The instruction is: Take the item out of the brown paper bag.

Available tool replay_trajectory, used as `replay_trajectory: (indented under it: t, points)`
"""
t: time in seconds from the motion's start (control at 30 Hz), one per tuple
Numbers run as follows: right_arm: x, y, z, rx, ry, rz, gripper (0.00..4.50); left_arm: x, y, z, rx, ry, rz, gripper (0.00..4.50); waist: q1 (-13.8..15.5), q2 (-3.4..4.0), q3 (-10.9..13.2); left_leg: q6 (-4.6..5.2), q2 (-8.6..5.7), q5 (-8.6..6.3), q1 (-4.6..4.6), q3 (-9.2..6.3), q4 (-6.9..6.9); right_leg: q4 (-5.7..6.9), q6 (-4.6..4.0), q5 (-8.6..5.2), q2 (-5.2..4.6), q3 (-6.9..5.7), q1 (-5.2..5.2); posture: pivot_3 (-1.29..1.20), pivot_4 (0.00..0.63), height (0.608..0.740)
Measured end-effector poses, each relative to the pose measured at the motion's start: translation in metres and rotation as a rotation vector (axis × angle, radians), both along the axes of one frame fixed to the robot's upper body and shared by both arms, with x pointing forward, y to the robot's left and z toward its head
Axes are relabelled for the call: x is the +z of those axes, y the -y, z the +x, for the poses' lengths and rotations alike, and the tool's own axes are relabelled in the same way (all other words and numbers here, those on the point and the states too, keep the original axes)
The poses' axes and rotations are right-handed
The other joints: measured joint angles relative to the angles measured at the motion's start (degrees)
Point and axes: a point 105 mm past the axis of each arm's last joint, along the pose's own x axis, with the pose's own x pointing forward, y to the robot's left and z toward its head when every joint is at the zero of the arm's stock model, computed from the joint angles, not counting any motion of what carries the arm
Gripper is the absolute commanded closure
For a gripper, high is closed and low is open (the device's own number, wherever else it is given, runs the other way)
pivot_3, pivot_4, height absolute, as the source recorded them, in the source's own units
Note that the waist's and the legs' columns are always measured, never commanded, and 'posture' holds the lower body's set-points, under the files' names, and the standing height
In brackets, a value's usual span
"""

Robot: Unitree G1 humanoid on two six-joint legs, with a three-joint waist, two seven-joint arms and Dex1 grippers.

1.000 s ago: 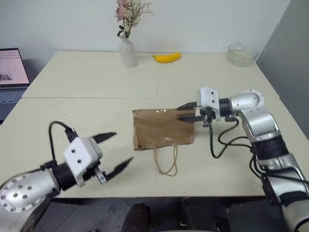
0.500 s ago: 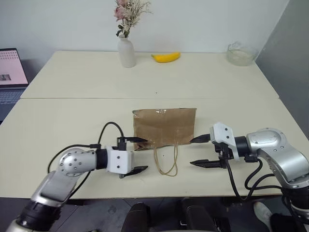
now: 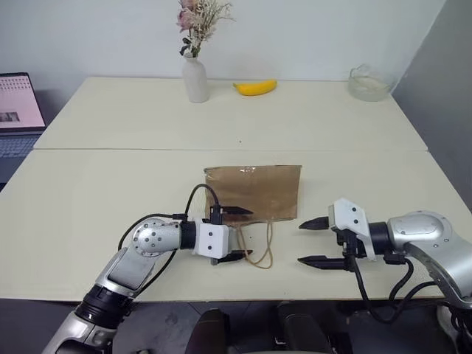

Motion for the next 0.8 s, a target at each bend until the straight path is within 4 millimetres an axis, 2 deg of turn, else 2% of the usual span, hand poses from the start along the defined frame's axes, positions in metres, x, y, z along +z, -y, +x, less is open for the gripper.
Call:
replay_trajectory:
  t: [0.03, 0.23, 0.43, 0.5, 0.67, 0.8]
  points:
    - [0.0, -0.001, -0.002, 0.006, -0.007, 0.003, 0.76, -0.003, 0.002, -0.001, -0.008, -0.002, 0.008, 0.58, 0.0, 0.0, 0.0, 0.0, 0.0, 0.0, -0.01, 0.01, 0.0, -0.01, 0.0, 0.0, 0.01, 0.01, 0.0, 0.0, 0.15, 0.74]
    - [-0.001, -0.003, -0.014, 0.038, -0.024, -0.003, 0.76, -0.002, 0.014, -0.001, -0.012, -0.054, -0.042, 2.48, 0.0, -0.01, 0.0, 0.0, 0.0, 0.0, -0.05, -0.02, 0.0, -0.04, 0.01, 0.0, 0.01, 0.01, -0.01, 0.0, 0.15, 0.74]
    - [-0.005, -0.013, -0.022, 0.066, -0.03, 0.002, 0.76, 0.032, 0.021, 0.009, 0.097, -0.204, -0.246, 4.41, -0.1, -0.04, 0.0, 0.0, 0.04, 0.0, 0.01, -0.04, 0.03, 0.0, 0.07, 0.04, 0.13, -0.01, 0.02, 0.0, 0.15, 0.74]
    - [-0.009, -0.02, -0.022, 0.07, -0.038, 0.019, 0.76, 0.042, 0.019, 0.01, 0.122, -0.223, -0.28, 4.49, -0.1, -0.04, 0.0, -0.01, 0.04, 0.0, 0.03, -0.03, 0.03, 0.02, 0.07, 0.04, 0.2, 0.01, 0.02, 0.0, 0.15, 0.74]
    - [-0.009, -0.038, -0.017, 0.093, -0.008, 0.044, 0.76, 0.052, 0.015, 0.016, 0.189, -0.28, -0.331, 4.49, -0.1, -0.04, 0.0, -0.01, 0.01, 0.01, 0.0, -0.04, 0.05, -0.01, 0.08, 0.05, 0.23, 0.03, 0.02, 0.0, 0.15, 0.74]
    - [-0.016, -0.051, -0.011, 0.11, -0.011, 0.048, 0.76, 0.058, 0.014, 0.02, 0.207, -0.282, -0.343, 4.49, -0.1, -0.06, 0.0, -0.01, 0.0, 0.0, 0.0, -0.01, 0.05, -0.02, 0.08, 0.05, 0.23, 0.07, 0.01, 0.0, 0.15, 0.74]
